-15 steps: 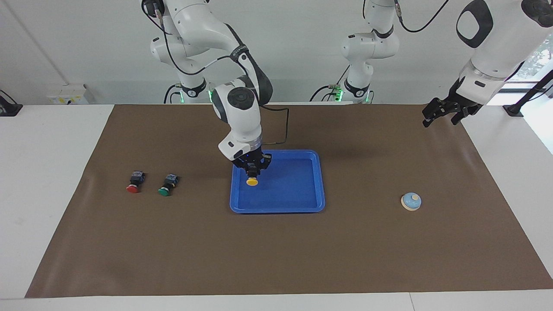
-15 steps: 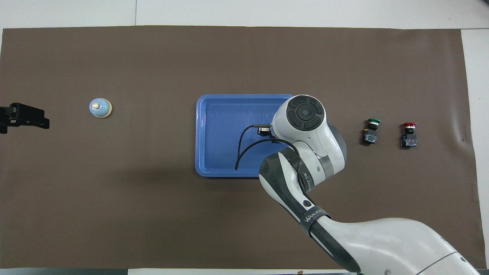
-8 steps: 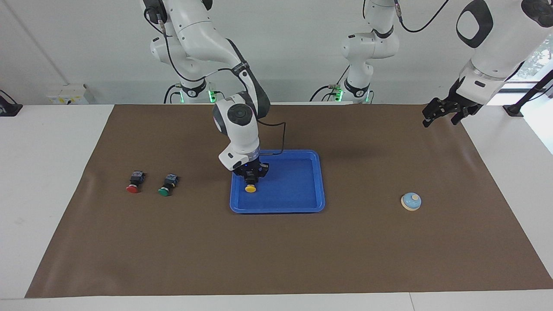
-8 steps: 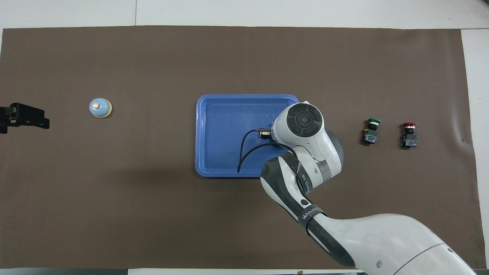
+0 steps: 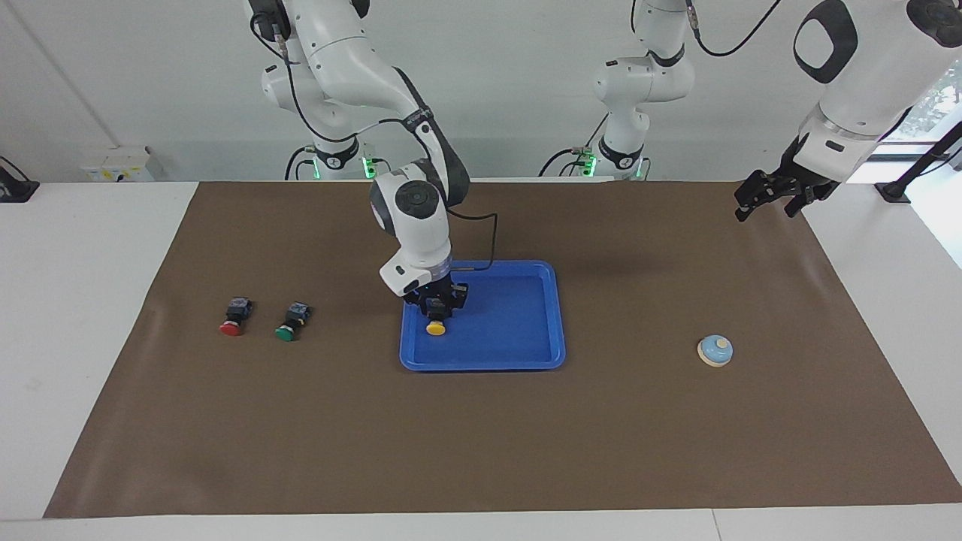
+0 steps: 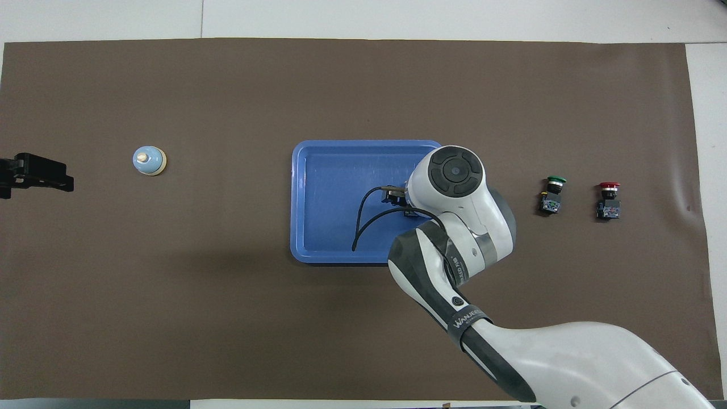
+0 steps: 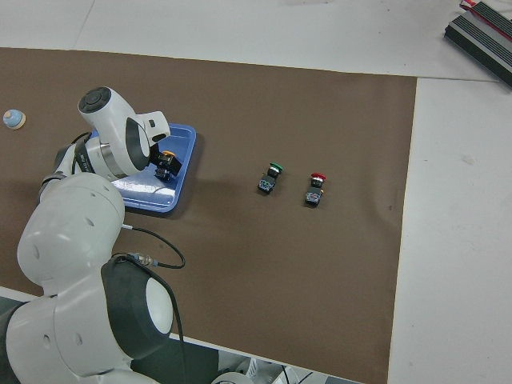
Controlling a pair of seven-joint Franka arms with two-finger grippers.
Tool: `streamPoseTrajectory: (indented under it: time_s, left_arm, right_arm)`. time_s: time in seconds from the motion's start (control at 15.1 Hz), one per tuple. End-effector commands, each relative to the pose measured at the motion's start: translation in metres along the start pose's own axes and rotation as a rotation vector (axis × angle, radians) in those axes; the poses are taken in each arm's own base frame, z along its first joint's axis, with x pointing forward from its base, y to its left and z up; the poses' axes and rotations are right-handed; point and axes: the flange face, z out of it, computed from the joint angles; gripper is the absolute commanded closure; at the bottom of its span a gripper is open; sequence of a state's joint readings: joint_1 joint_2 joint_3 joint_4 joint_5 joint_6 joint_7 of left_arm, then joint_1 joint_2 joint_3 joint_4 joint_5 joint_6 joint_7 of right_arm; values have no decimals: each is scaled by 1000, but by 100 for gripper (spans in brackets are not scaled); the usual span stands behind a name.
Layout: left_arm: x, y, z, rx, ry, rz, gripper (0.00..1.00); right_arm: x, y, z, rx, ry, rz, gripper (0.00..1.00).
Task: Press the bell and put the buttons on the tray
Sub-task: 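Withdraw the right gripper and grasp the green-topped button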
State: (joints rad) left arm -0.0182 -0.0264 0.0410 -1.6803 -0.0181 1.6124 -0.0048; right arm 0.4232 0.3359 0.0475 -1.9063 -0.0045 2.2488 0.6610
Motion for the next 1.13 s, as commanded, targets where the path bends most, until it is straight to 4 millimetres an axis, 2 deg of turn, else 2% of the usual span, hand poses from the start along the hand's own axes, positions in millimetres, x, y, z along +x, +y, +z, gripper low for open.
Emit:
streamPoseTrajectory:
  time_s: [0.0,0.13,0.27,0.46,0.6,0.73,1.06]
  left_arm:
    - [-7,-1,-4,3,0,-12,0]
    - [-7,-2,-4,5,0,-12,0]
    - [-7,-2,-4,5,0,-12,0]
    - [-7,-1,-4,3,0,-12,0]
    - [-7,-2,-4,5,0,-12,0]
    - [-7,-2,-4,5,0,-12,0]
    - [-7,-2,-4,5,0,-12,0]
  right_arm:
    - [17,23,-52,1,5,52,0]
    - [28,48,-77,-8,4,73,0]
    - [44,85,-92,-15,7,62,0]
    - [68,149,-90,-28,-11,20,0]
    - [77,183,-88,-29,-18,8,0]
    - [77,213,-73,-32,-26,-2,0]
    - [61,271,-23,-20,18,71,0]
